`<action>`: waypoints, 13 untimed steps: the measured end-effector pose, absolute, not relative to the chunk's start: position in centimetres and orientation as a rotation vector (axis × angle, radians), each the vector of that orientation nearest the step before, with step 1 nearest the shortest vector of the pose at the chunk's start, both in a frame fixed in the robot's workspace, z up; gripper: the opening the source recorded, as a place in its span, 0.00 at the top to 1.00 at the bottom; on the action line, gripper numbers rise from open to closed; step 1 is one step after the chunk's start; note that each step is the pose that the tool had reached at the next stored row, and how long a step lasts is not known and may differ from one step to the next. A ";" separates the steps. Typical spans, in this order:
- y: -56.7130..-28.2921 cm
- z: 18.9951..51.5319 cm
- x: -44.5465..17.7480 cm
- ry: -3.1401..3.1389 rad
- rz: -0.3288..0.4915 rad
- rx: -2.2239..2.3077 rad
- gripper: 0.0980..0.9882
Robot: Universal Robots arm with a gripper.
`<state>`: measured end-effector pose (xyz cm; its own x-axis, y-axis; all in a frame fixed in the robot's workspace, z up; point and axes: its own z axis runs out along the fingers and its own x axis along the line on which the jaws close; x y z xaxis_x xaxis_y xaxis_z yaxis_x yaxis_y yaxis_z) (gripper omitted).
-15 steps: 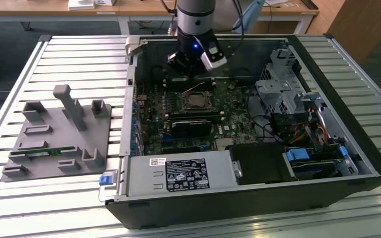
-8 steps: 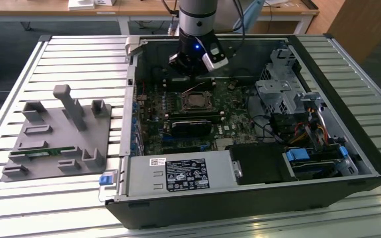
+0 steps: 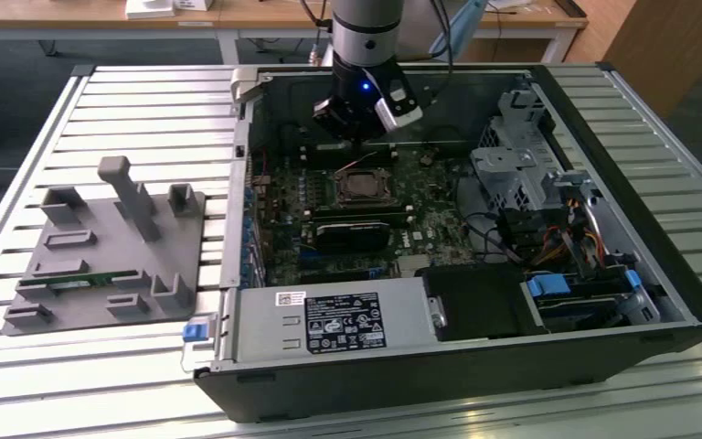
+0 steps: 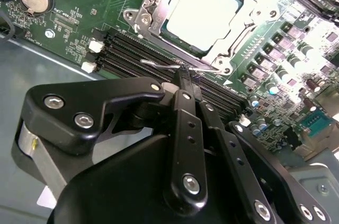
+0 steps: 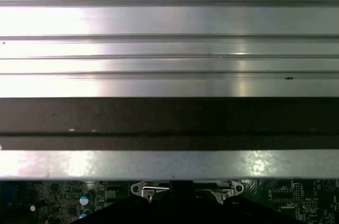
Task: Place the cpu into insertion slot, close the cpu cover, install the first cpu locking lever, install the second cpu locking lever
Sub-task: 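Install the first cpu locking lever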
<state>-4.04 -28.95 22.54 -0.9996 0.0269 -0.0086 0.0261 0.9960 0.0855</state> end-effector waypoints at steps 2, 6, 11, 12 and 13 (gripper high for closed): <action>-28.9 22.5 -3.9 3.129 0.134 0.042 0.99; -28.9 22.4 -3.8 3.129 0.134 0.042 0.99; -28.8 22.4 -3.6 3.129 0.134 0.042 0.99; -28.8 22.4 -3.5 3.129 0.134 0.042 0.99; -28.8 22.4 -3.5 3.129 0.134 0.042 0.99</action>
<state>-3.46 -28.81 22.39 -0.9996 0.0272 -0.0086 0.0264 0.9960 0.0855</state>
